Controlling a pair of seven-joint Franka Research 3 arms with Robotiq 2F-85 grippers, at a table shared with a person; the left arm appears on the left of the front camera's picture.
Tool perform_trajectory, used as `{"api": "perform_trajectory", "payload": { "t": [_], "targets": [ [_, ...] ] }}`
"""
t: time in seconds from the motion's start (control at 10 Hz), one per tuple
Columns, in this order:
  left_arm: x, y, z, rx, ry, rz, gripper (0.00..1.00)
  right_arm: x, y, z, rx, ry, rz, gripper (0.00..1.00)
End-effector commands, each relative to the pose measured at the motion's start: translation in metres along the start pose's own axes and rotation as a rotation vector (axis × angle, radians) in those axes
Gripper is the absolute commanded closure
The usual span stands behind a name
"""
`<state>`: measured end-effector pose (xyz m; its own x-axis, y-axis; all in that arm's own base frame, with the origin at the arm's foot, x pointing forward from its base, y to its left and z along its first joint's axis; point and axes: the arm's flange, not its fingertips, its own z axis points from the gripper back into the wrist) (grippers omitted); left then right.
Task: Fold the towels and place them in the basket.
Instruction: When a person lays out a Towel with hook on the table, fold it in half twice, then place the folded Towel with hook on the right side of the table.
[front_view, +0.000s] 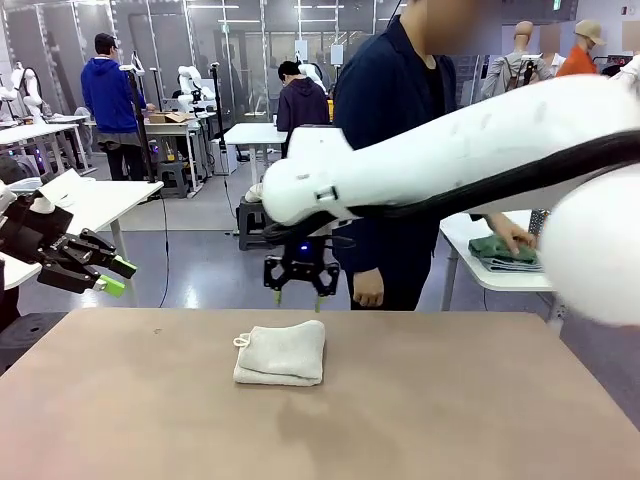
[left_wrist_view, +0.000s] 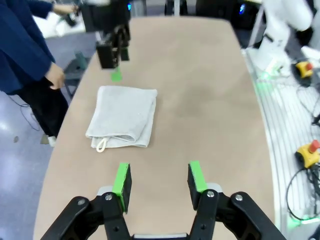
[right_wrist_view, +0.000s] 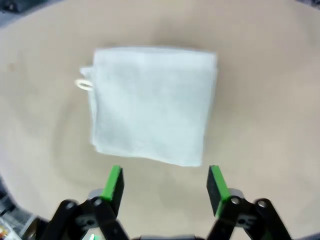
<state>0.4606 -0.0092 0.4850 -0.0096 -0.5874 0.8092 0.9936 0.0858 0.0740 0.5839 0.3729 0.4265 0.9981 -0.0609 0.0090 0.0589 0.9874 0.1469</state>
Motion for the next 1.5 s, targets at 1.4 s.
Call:
{"api": "perform_trajectory", "payload": {
  "t": [1.4],
  "targets": [
    [0.000,0.000,0.000,-0.001,-0.006,-0.006,0.41,-0.016,-0.030,0.007,0.036,-0.003,0.003,0.16]
  ]
}}
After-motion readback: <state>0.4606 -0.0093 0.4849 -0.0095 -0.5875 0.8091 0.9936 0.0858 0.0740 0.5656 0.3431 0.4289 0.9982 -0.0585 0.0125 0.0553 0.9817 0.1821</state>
